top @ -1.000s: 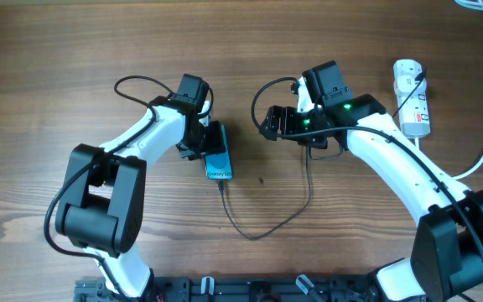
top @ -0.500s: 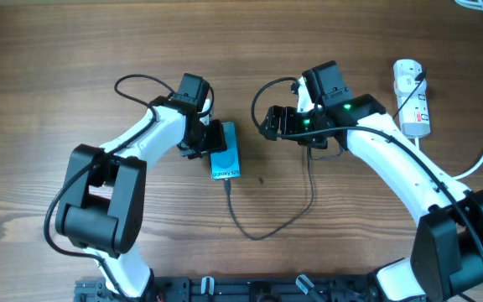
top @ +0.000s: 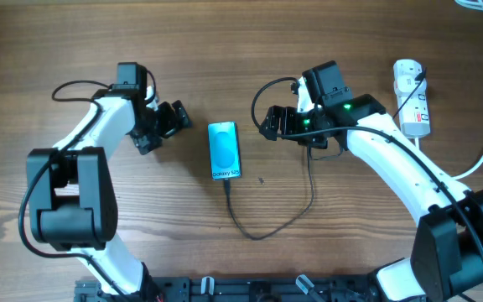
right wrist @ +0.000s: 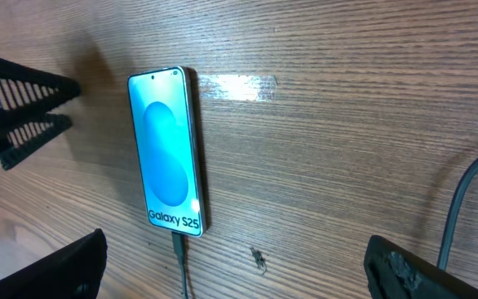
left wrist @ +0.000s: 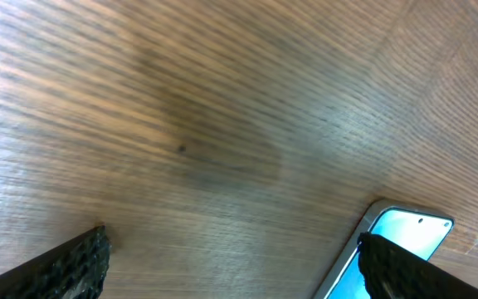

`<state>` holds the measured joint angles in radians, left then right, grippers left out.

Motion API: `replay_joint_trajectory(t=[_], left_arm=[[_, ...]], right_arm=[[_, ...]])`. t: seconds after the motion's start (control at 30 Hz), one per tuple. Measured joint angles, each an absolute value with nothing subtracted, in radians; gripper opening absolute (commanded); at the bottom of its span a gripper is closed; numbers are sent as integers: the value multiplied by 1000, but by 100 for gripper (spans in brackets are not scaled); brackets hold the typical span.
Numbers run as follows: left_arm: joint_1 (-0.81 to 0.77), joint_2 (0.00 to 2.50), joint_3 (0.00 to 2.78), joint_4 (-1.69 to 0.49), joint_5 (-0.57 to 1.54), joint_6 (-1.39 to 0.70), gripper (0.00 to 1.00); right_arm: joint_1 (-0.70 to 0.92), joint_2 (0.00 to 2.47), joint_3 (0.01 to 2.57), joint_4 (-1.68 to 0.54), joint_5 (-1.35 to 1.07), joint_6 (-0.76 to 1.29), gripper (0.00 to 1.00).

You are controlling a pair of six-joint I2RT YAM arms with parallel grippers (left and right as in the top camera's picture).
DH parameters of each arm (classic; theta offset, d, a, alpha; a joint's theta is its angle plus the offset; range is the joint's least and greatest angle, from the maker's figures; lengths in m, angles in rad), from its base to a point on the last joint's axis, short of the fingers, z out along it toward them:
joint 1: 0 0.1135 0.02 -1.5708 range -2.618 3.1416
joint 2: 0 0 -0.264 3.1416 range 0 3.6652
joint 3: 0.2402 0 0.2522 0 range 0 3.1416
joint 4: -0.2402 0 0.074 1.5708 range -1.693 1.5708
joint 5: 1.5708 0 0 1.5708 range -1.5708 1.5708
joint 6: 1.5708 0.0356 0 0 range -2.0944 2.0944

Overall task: Plug charger to phone and switch on socket
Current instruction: 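Lower the plugged phone flat onto the table with the left gripper, then release the phone and raise the left gripper away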

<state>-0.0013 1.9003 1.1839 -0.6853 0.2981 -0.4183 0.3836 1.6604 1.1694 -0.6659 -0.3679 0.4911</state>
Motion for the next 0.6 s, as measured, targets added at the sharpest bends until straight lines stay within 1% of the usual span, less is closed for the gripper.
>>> replay_joint_trajectory(t=[0.13,0.6], left_arm=[[58,1900,1184,-711,312,-422,100],[59,1900,1184,-711,312,-422,100]], right_arm=[[384,1660,1169,-666,-368,491,100],[384,1660,1169,-665,-365,491,100]])
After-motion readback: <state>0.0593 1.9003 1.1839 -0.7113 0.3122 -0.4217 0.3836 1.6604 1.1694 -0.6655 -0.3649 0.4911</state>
